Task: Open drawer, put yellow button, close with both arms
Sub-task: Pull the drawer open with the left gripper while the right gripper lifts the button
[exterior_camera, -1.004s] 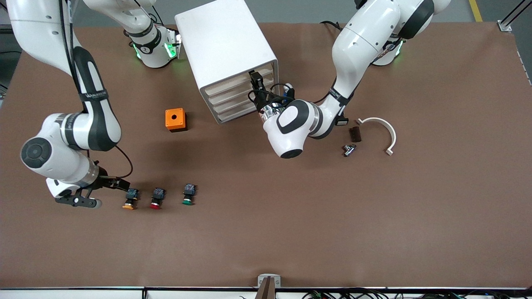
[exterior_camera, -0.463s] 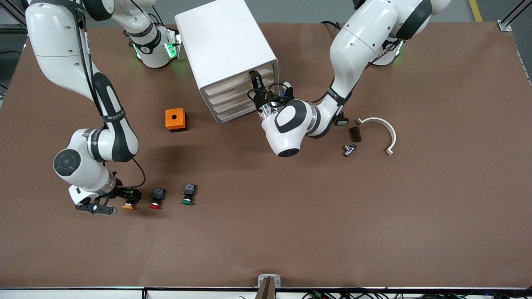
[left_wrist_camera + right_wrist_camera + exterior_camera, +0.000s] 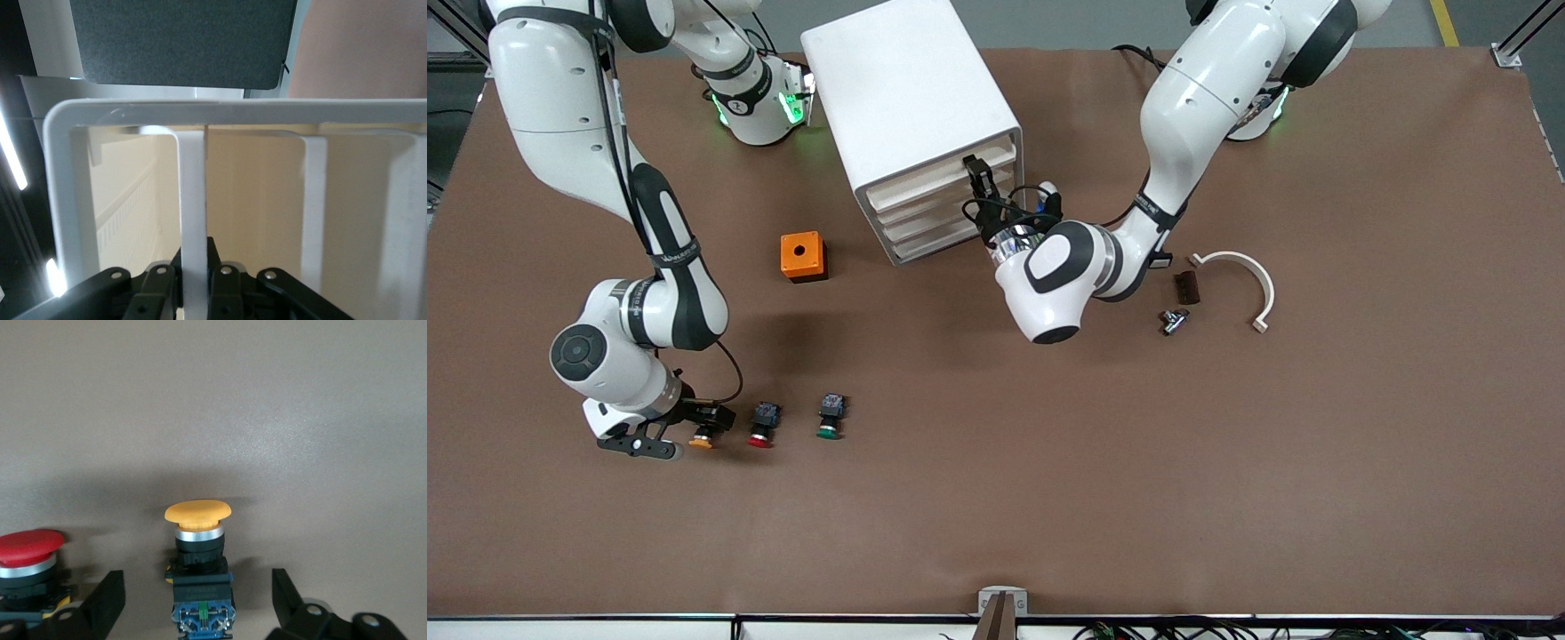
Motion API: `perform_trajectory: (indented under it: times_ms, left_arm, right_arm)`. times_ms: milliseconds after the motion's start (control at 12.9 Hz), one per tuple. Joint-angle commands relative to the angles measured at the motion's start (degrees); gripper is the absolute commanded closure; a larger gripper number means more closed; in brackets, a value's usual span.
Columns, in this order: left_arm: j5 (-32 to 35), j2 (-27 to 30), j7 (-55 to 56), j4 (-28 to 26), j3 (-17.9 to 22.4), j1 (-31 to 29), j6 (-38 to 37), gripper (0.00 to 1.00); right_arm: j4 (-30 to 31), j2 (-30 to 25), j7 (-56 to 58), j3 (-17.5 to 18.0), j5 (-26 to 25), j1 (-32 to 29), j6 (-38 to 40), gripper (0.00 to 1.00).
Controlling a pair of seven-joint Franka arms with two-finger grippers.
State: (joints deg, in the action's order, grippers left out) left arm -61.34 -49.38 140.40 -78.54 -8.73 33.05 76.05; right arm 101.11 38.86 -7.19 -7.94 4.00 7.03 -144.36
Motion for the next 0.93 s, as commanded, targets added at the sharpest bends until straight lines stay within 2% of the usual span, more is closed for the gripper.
perform_trajectory:
  times_ms: [0, 77, 154, 232, 541, 695, 850]
  left_arm:
    - [-2.6, -1.0, 0.8, 0.9, 0.2, -3.5, -0.1, 0.91]
    - [-2.6, -1.0, 0.7, 0.9, 0.2, -4.7, -0.1, 0.9]
    - [-2.6, -1.0, 0.6, 0.9, 0.2, -5.9, -0.1, 0.9]
    - [-2.6, -1.0, 0.4, 0.9, 0.2, -7.1, -0.1, 0.89]
    - [-2.6, -1.2, -0.3, 1.0, 0.2, -11.1, -0.1, 0.87]
    - [-2.6, -1.5, -0.3, 1.1, 0.2, -12.3, 0.0, 0.85]
    - [-2.5, -1.8, -0.3, 1.3, 0.5, -12.4, 0.0, 0.83]
  right_arm:
    - [-0.6, 1.4, -0.3, -0.1, 0.9, 0.1, -1.4, 0.5]
    - [-0.6, 1.4, -0.4, -0.1, 1.1, 0.0, -1.4, 0.78]
    - [-0.6, 1.5, -0.4, -0.1, 1.5, 0.0, -1.4, 0.94]
    - [-0.6, 1.9, -0.4, -0.1, 2.9, -0.1, -1.5, 1.0]
    - [-0.6, 0.4, -0.2, -0.1, 4.0, 0.2, 0.2, 1.0]
    - [-0.8, -4.0, -0.9, -0.1, 4.0, 0.2, 7.7, 1.0]
    - [-1.0, -10.4, -6.9, -0.1, 4.0, 1.1, 18.2, 1.0]
